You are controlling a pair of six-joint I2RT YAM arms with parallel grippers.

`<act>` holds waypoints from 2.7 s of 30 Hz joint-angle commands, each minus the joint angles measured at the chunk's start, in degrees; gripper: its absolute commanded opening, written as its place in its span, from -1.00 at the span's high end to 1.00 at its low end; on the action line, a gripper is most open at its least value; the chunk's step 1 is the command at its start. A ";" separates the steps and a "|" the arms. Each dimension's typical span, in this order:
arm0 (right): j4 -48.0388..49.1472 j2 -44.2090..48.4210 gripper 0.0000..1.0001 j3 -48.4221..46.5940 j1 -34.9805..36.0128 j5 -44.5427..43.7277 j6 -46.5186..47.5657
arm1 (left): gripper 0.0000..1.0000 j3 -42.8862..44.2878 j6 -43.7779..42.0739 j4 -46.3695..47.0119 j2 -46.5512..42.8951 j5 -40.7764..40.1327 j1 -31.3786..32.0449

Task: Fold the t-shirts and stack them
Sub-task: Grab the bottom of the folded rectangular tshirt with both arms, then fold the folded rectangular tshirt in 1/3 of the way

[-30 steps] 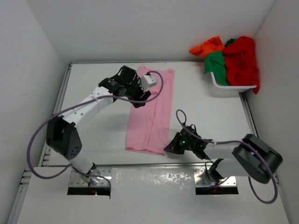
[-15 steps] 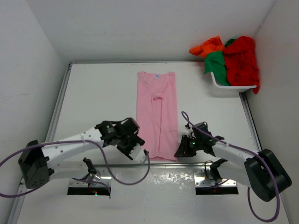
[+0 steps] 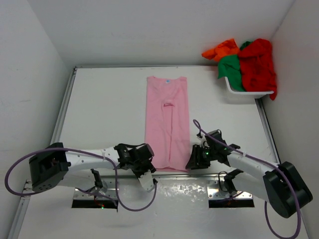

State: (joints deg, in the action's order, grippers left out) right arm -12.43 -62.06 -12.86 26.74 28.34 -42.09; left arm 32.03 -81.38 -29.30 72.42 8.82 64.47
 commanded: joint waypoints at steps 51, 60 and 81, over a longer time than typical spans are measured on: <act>-2.34 -38.29 1.00 -53.14 -16.63 -4.70 4.03 | 1.00 50.50 23.11 -4.98 30.85 13.24 -38.62; -3.04 -47.35 1.00 -61.58 -18.30 -4.43 3.85 | 1.00 49.36 25.57 4.07 33.83 12.36 -41.18; -8.75 -62.30 0.52 -80.11 -21.99 -14.00 9.56 | 0.34 57.61 37.07 18.83 47.54 -2.29 -42.76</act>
State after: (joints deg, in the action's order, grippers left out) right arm -20.91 -123.96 -87.15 6.15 18.61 -35.55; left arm 85.60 -50.70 -17.85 119.07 13.06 22.35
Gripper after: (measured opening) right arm 0.233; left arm 0.320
